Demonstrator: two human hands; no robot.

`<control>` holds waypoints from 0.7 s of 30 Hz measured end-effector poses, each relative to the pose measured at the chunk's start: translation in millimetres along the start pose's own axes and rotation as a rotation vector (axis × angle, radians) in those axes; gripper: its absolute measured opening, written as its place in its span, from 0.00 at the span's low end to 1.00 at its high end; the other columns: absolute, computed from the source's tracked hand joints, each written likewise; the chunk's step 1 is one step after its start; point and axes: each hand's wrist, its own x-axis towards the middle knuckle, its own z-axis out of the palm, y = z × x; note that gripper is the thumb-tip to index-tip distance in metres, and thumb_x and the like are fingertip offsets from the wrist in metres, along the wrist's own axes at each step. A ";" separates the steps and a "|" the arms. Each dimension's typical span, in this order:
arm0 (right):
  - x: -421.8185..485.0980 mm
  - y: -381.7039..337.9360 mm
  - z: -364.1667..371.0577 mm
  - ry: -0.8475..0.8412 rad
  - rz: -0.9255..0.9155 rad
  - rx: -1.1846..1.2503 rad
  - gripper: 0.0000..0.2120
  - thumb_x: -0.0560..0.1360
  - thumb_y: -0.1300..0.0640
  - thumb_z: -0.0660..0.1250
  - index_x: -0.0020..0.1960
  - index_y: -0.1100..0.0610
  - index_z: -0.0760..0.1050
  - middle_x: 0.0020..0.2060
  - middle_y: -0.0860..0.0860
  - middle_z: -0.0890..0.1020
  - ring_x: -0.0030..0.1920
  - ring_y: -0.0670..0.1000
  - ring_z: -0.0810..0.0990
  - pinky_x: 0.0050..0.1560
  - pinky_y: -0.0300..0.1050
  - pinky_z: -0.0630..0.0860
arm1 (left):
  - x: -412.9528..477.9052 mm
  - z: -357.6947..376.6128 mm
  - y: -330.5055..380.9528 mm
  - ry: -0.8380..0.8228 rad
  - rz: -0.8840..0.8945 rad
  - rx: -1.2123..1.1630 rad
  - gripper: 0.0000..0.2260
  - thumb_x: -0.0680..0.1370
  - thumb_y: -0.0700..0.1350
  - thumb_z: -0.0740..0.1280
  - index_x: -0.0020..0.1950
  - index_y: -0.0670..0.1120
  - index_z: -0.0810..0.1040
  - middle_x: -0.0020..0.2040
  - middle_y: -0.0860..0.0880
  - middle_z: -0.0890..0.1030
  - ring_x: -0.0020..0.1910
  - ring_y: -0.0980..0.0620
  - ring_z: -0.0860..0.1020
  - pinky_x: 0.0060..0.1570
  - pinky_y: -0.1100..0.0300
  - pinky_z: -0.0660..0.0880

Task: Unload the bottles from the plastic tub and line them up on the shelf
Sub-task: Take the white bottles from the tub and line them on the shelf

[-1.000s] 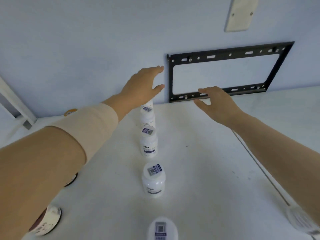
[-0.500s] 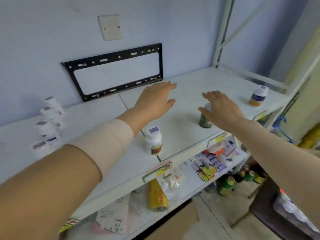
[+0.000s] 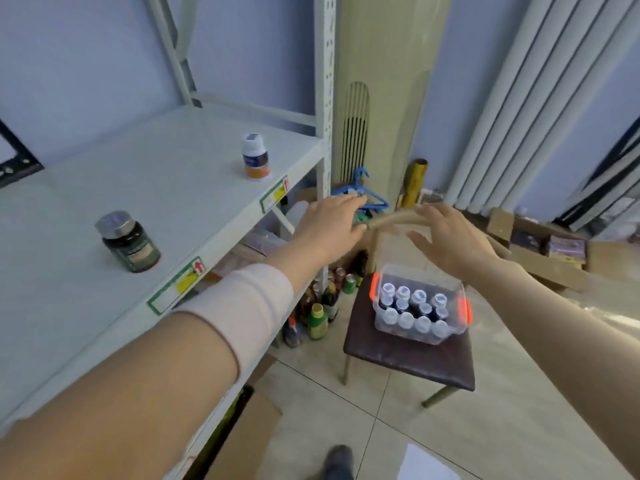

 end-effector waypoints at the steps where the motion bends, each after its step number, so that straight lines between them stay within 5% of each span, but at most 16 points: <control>1: 3.6 19.2 0.9 0.002 0.037 -0.013 0.25 0.78 0.51 0.60 0.71 0.58 0.62 0.69 0.57 0.68 0.69 0.58 0.66 0.67 0.52 0.65 | 16.2 13.7 8.9 -0.019 0.023 -0.011 0.23 0.79 0.49 0.59 0.73 0.48 0.60 0.75 0.49 0.63 0.73 0.49 0.62 0.70 0.52 0.59; 13: 3.0 192.4 64.2 -0.147 0.480 0.081 0.24 0.77 0.53 0.62 0.69 0.61 0.65 0.67 0.58 0.70 0.68 0.59 0.68 0.67 0.49 0.64 | 150.2 163.7 75.9 -0.377 0.187 -0.078 0.22 0.80 0.50 0.58 0.73 0.49 0.60 0.75 0.50 0.62 0.73 0.50 0.61 0.69 0.52 0.58; 21: 38.6 259.3 141.8 -0.386 0.553 0.247 0.24 0.76 0.55 0.62 0.70 0.58 0.63 0.67 0.58 0.68 0.68 0.58 0.67 0.65 0.49 0.66 | 184.8 268.3 81.4 -0.565 -0.020 -0.107 0.21 0.79 0.49 0.58 0.73 0.50 0.62 0.73 0.50 0.66 0.71 0.49 0.66 0.66 0.55 0.62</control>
